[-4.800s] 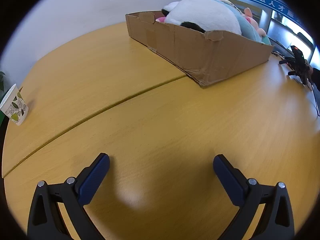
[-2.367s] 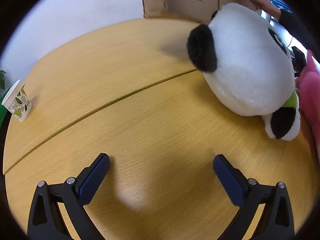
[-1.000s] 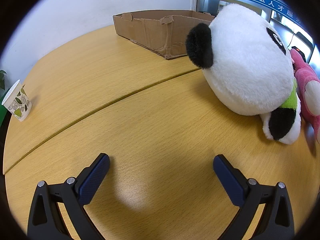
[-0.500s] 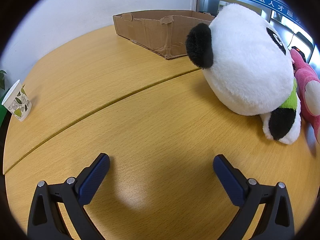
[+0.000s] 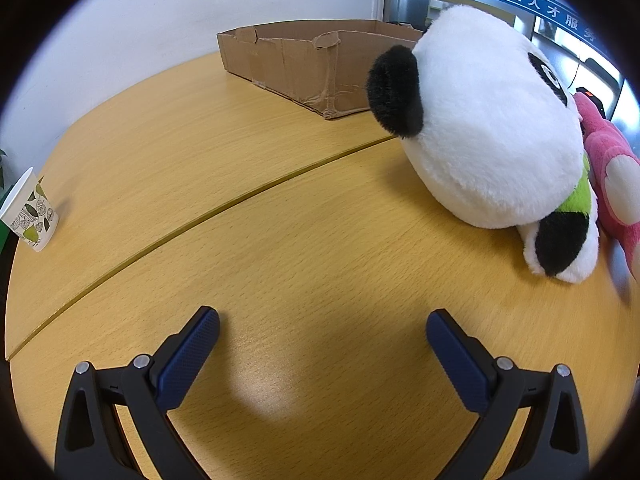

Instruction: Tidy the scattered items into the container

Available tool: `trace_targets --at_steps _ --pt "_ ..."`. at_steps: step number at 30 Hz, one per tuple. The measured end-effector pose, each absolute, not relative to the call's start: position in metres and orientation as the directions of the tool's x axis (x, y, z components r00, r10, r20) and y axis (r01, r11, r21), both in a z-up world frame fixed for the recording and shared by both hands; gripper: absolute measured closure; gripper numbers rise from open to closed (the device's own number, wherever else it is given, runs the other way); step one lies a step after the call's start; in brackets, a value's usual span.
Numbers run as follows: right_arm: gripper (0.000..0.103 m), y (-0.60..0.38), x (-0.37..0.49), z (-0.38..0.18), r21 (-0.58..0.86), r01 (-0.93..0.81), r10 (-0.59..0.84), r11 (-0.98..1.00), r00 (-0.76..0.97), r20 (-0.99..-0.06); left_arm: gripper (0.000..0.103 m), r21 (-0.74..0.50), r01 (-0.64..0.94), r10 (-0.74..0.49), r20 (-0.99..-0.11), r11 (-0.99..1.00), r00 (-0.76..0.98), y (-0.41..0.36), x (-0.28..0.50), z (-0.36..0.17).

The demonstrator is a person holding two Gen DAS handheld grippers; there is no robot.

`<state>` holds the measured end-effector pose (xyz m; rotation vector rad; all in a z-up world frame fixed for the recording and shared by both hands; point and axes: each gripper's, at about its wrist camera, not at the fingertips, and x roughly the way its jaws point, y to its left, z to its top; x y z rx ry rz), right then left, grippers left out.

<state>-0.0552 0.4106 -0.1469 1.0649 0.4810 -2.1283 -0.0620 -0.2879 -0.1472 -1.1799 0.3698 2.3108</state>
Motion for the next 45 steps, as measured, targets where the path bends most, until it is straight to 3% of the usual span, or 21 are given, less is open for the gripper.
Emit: trace_targets --at_steps 19,28,35,39,41,45 --pt "0.000 0.411 -0.055 -0.147 -0.018 0.727 -0.422 -0.686 -0.418 -0.805 0.000 0.009 -0.442 0.252 -0.810 -0.897 -0.529 -0.276 -0.066 -0.153" --pt "0.000 0.411 -0.055 -0.147 -0.019 0.724 -0.419 -0.690 -0.421 -0.805 0.000 0.012 -0.302 0.168 -0.808 -0.953 -0.564 -0.268 -0.051 -0.157" --pt "0.000 0.411 -0.042 -0.145 -0.022 0.605 -0.329 -0.796 -0.463 -0.823 0.001 0.052 -0.230 0.101 -0.790 -0.972 -0.605 -0.230 -0.006 -0.142" --pt "0.001 0.446 -0.009 -0.132 -0.058 0.356 -0.113 -0.933 -0.442 -0.890 0.001 -0.048 -0.180 0.161 -0.700 -0.983 -0.695 -0.222 0.051 -0.079" --pt "0.008 0.456 0.025 -0.106 -0.055 0.275 -0.095 -0.960 -0.500 -0.861 0.001 -0.094 -0.119 0.151 -0.667 -0.988 -0.730 -0.208 0.066 -0.051" --pt "0.007 0.432 0.103 -0.040 -0.028 0.185 -0.106 -0.982 -0.675 -0.730 0.001 -0.168 -0.072 0.162 -0.614 -0.983 -0.772 -0.159 0.109 -0.019"
